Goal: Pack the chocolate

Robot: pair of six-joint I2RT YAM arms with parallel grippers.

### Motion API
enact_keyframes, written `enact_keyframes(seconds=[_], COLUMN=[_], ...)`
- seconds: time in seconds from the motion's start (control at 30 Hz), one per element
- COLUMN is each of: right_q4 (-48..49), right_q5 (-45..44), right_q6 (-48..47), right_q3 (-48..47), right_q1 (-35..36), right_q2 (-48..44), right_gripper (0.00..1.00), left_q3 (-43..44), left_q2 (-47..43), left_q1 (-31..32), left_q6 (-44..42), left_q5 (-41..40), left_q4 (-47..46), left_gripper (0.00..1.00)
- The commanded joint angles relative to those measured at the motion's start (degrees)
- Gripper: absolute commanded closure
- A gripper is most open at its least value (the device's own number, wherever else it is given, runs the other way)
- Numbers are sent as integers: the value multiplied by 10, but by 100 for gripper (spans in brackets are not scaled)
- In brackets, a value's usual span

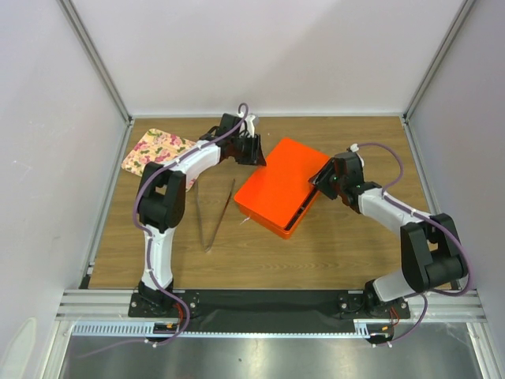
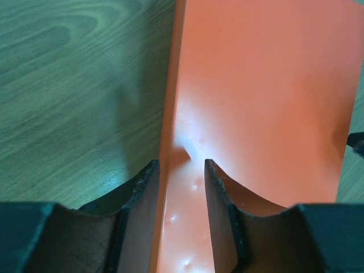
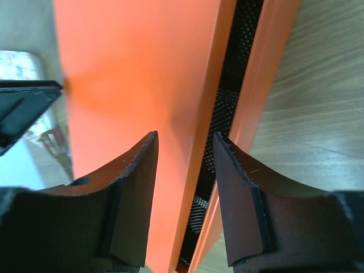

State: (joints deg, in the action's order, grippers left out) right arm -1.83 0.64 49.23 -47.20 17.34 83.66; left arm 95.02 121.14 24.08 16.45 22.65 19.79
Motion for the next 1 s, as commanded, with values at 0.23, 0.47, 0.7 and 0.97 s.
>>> enact_keyframes(seconds=[0.23, 0.47, 0.7, 0.97], right_q4=[-37, -20, -6, 44], right_q5=[-50, -56, -39, -20], right_q6=[-13, -8, 6, 17], right_q3=[-44, -40, -36, -2], right_q1=[23, 23, 20, 10], right_q2=[43, 50, 56, 30], right_gripper=[49, 51, 57, 78], left_q3=[2, 2, -2, -6], left_q2=[7, 15, 11, -4], left_q1=[8, 9, 9, 9], left_q6=[-10, 0, 3, 16], left_q5=[13, 33, 41, 68], left_q4=[-9, -18, -18, -32], left_gripper=[63, 64, 66, 66])
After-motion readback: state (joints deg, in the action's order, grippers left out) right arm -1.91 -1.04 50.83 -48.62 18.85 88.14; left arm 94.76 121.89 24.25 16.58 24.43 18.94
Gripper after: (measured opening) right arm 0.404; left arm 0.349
